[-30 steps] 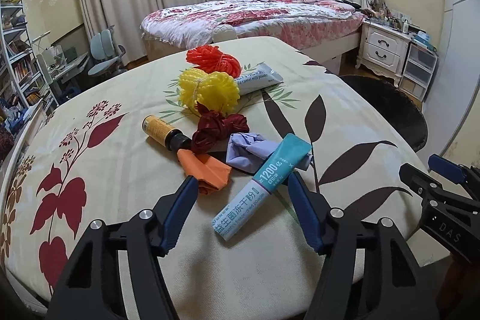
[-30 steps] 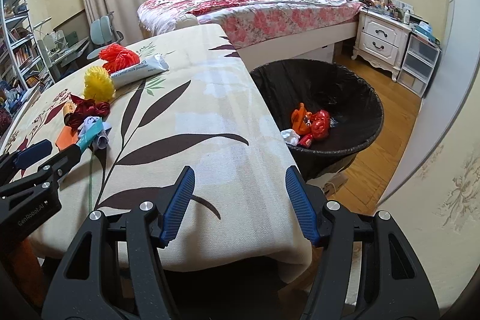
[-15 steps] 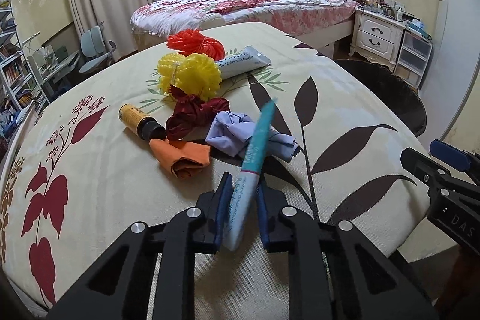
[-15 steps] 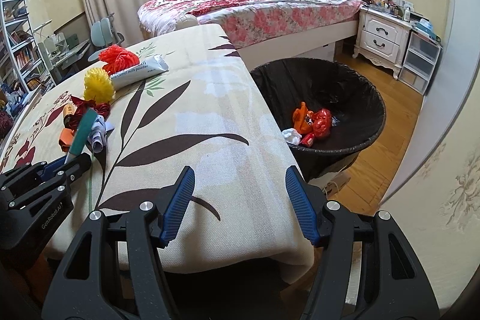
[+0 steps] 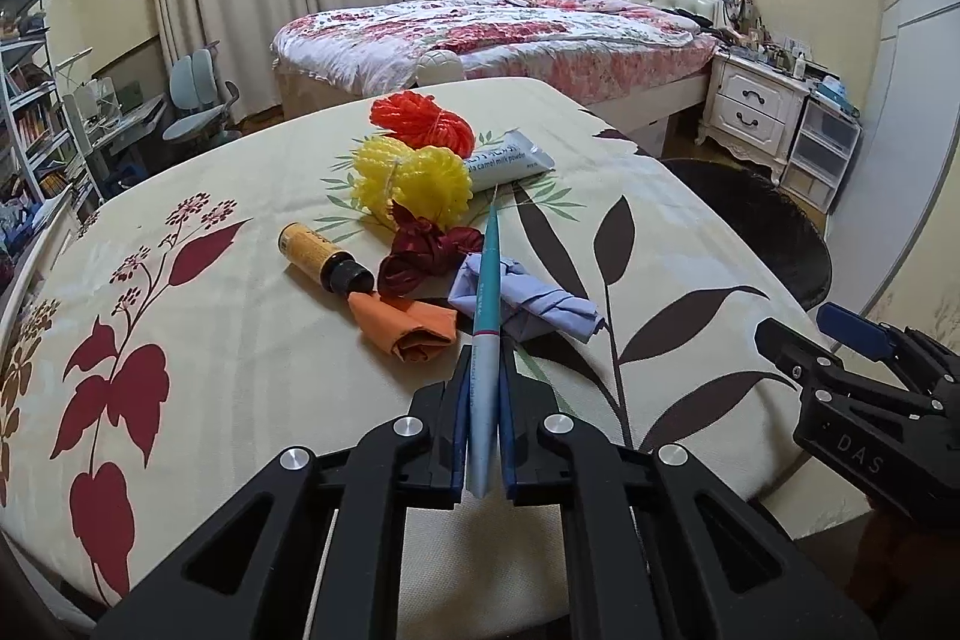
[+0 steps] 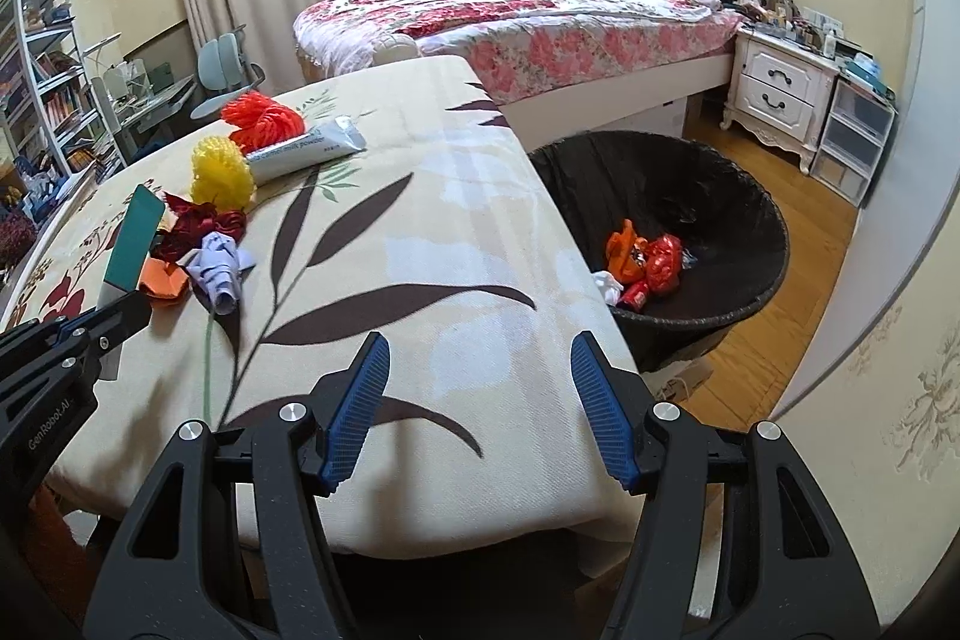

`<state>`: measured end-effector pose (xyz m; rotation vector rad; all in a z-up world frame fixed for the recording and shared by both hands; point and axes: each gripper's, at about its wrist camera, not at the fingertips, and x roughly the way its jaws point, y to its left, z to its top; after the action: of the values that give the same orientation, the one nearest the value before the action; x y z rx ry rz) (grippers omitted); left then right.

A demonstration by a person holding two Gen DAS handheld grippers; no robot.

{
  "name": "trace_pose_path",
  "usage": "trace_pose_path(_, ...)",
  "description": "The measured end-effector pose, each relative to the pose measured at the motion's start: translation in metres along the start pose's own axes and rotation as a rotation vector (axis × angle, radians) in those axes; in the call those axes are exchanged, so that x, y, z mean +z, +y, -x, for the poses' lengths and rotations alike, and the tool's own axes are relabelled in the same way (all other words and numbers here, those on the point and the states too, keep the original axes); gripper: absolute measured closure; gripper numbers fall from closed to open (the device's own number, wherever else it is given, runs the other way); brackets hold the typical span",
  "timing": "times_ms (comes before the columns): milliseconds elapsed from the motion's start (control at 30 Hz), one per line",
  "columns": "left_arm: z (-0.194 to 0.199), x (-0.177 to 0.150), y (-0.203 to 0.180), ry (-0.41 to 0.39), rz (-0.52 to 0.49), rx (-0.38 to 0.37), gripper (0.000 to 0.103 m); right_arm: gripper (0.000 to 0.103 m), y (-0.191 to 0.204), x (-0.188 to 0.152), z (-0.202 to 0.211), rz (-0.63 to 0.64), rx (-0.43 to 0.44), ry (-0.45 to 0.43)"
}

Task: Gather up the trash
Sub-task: 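Grasp the blue-and-white tube with the left gripper and lift it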

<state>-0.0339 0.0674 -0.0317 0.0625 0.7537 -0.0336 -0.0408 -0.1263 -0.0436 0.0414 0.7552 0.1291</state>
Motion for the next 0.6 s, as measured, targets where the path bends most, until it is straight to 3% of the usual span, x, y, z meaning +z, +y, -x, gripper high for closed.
trace_pose_path(600, 0.006, -0.01, 0.07, 0.005, 0.14, 0.125, 0.094, 0.042, 0.086, 0.018, -0.017, 0.185, 0.146, -0.005)
